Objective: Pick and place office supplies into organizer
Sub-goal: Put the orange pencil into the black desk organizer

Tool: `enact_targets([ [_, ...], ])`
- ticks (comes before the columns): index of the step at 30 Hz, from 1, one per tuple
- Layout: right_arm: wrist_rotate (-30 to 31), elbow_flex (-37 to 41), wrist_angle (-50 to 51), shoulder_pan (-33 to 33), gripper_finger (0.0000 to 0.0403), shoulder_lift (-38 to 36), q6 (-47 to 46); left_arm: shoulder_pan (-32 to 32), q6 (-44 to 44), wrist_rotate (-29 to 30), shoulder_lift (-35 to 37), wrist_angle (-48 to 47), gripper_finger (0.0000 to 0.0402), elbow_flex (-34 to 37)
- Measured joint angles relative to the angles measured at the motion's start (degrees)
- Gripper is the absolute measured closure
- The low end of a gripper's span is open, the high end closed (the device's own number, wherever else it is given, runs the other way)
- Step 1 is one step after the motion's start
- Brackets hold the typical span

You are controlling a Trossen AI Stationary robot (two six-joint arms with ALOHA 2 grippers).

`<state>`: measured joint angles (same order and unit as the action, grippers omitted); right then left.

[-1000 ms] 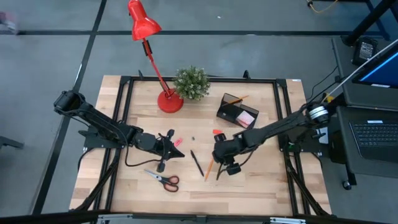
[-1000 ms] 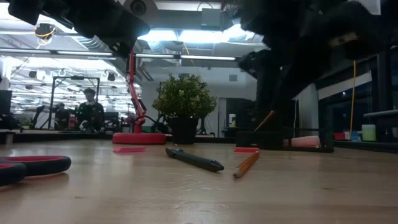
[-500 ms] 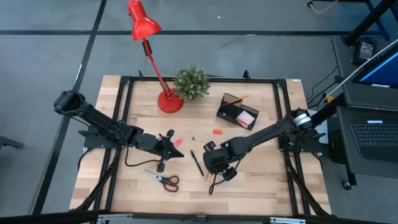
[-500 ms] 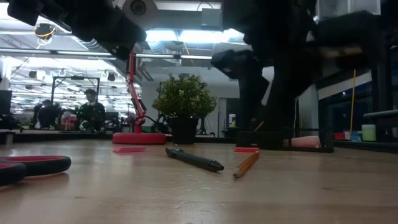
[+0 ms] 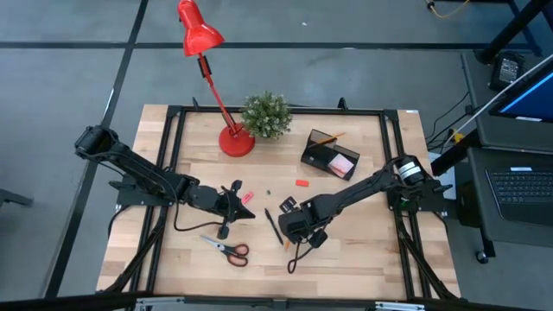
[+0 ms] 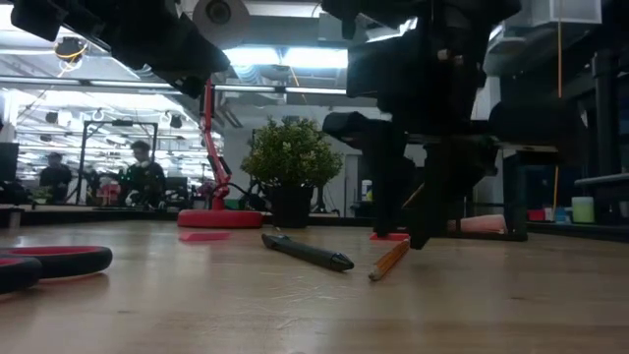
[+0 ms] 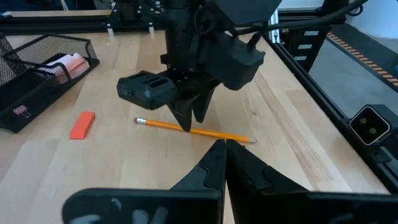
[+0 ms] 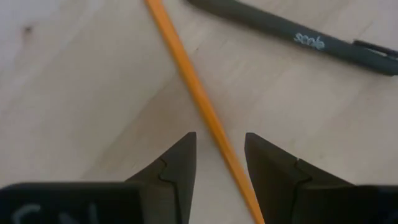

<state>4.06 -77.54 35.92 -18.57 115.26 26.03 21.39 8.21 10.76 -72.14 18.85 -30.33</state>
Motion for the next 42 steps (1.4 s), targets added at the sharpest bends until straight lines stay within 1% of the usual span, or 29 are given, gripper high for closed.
enact_targets([
  [3, -2.0, 0.0, -0.3, 0.5, 0.0267, 0.5, 0.0, 0.0, 0.0, 0.0, 0.0, 0.0, 0.0398, 0.0],
  [15, -2.9, 0.0, -1.6, 2.2, 0.0296, 1.5, 0.0, 0.0, 0.0, 0.0, 0.0, 0.0, 0.0398, 0.0],
  [22, -4.2, -0.3, -1.3, 2.3, 0.0298, 3.8, 0.0, 0.0, 0.0, 0.0, 0.0, -1.1, 0.0398, 0.0],
  [30, -4.6, -0.2, -1.3, 2.8, 0.03, 3.9, -0.5, 0.0, 0.0, 0.0, 0.0, -1.2, 0.0398, 0.0],
  [34, -4.6, -0.1, -1.3, 3.1, 0.0316, 3.9, -1.5, 0.0, 0.0, 0.0, 0.0, -1.2, 0.0398, 0.0],
  [42, -4.6, 0.0, -1.2, 3.1, 0.0367, 3.9, -1.6, 0.0, 0.0, 0.0, 0.0, -1.2, 0.0398, 0.0],
])
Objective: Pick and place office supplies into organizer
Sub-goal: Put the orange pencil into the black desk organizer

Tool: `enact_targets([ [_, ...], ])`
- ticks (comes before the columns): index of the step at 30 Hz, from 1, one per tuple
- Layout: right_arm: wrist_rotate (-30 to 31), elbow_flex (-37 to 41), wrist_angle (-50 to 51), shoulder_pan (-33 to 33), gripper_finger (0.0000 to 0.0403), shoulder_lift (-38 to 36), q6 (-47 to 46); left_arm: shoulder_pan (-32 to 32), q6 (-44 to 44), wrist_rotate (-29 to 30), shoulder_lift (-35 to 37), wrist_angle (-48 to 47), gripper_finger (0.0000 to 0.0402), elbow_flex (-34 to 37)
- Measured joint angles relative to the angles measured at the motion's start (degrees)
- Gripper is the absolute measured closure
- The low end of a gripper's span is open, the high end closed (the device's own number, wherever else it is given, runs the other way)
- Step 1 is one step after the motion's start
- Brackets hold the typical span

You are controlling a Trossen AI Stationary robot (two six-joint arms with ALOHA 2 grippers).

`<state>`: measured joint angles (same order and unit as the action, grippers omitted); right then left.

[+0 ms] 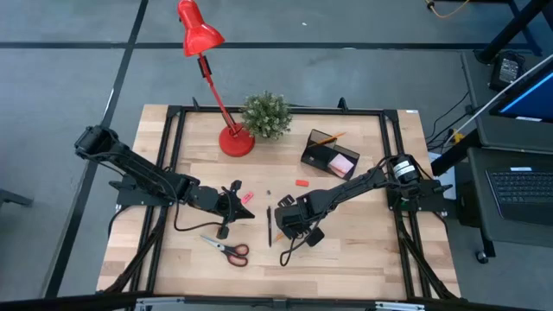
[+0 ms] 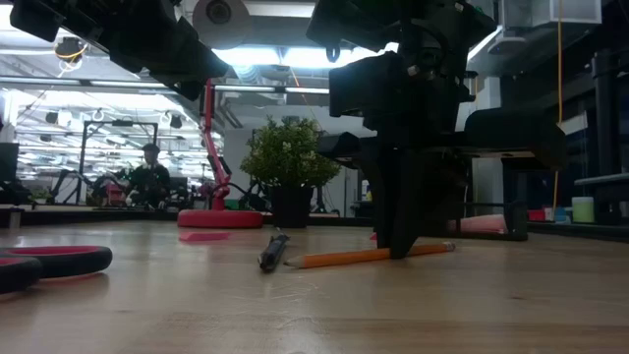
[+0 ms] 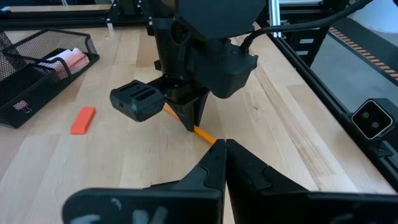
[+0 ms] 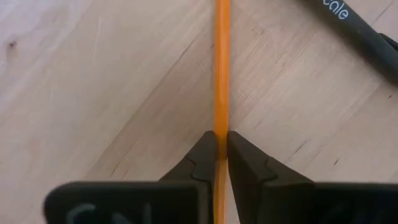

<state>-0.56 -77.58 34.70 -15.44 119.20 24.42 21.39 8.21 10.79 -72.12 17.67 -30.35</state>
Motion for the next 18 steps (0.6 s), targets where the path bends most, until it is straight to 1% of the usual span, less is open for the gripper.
enact_targets([
  [4, 0.1, 0.0, 0.0, 0.0, 0.0376, 0.0, -0.6, 0.0, 0.0, 0.0, 0.0, 0.0, 0.0398, 0.0],
  [18, -2.2, 0.0, 0.8, 0.4, 0.0366, 0.0, -6.2, 0.0, 0.0, 0.0, 0.0, 0.0, 0.0398, 0.0],
])
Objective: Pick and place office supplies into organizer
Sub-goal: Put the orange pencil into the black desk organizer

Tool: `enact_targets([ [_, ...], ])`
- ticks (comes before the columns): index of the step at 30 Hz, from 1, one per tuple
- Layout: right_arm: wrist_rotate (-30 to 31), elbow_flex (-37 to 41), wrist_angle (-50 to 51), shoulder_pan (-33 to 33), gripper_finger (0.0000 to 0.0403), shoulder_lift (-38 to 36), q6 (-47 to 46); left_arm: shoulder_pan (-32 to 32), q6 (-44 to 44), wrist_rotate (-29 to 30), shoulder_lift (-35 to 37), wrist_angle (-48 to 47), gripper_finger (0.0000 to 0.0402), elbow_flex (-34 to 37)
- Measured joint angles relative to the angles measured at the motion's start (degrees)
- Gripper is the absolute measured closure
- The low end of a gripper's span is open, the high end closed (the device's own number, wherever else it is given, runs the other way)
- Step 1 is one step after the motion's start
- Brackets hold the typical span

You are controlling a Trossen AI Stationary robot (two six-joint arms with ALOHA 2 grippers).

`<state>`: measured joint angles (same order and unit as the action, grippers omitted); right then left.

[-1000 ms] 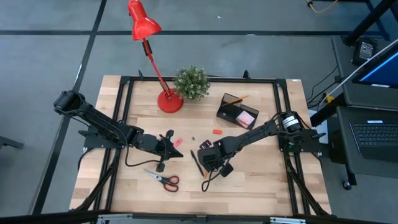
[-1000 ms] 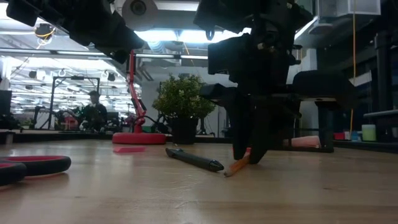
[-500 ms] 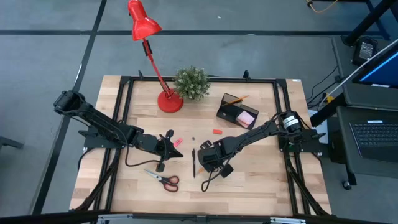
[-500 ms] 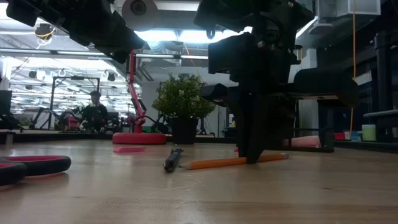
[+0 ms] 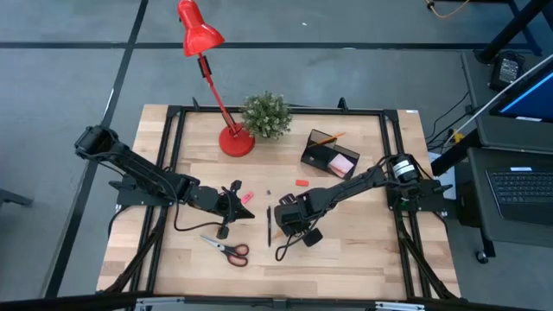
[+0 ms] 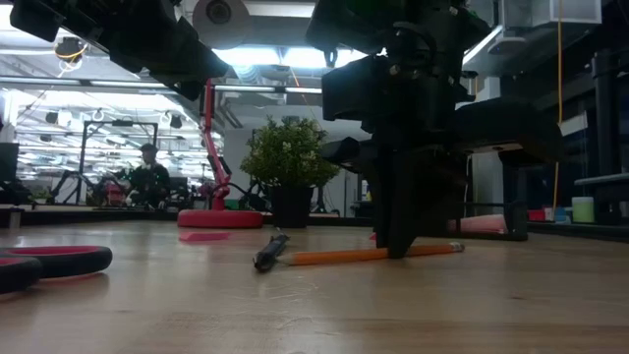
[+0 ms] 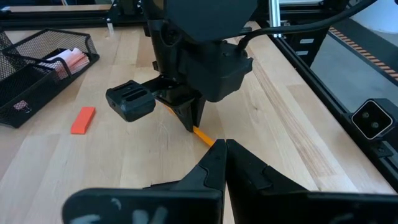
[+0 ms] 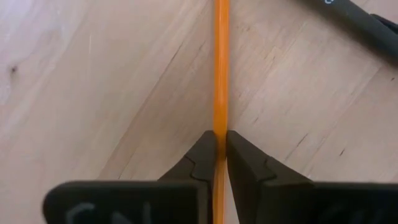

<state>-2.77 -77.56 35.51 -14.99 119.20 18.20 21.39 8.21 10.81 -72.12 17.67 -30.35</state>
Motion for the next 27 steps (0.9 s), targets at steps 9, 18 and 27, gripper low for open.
enact_targets([
  [9, -0.2, 0.0, 0.0, 0.2, 0.0366, 0.0, 0.0, 0.0, 0.0, 0.0, 0.0, 0.0, 0.0398, 0.0],
  [18, -0.3, 0.0, 0.0, 0.2, 0.039, 0.0, 0.0, 0.0, 0.0, 0.0, 0.0, 0.0, 0.0398, 0.0],
  [27, -0.4, 0.0, 0.1, 0.2, 0.0388, 0.0, 0.0, 0.0, 0.0, 0.0, 0.0, 0.0, 0.0398, 0.0],
])
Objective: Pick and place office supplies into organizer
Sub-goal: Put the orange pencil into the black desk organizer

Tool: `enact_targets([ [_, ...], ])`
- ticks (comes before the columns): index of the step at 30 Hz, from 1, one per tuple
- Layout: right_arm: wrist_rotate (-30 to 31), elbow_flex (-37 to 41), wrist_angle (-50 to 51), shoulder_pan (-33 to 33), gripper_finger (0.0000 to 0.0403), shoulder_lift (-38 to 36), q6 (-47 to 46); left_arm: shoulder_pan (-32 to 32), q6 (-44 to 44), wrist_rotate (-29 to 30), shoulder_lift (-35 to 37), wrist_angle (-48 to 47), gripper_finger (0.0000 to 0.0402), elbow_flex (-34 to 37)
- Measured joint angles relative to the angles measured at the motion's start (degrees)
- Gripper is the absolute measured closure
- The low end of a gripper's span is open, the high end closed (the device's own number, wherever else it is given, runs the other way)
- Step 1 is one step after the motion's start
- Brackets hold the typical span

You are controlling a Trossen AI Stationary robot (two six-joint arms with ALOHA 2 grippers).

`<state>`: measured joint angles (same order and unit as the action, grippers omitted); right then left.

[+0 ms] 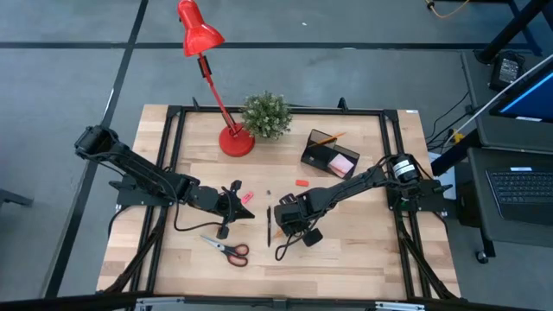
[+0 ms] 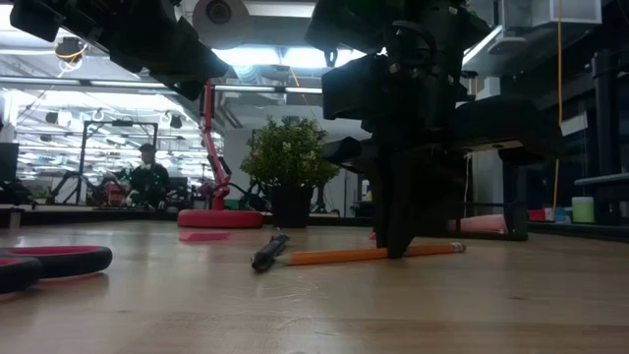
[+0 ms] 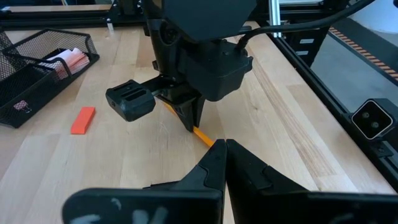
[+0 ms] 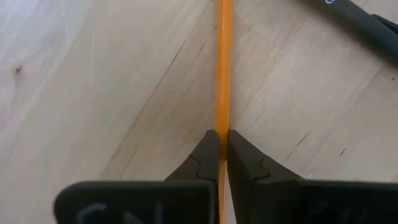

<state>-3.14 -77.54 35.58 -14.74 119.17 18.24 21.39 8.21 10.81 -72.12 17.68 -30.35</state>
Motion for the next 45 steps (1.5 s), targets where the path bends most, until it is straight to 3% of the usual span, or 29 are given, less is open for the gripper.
enact_targets([
  [45, 0.9, 0.2, 1.6, 2.9, 0.0392, -10.9, -2.9, 0.0, -1.5, 0.0, 0.0, -1.2, 0.0398, 0.0],
])
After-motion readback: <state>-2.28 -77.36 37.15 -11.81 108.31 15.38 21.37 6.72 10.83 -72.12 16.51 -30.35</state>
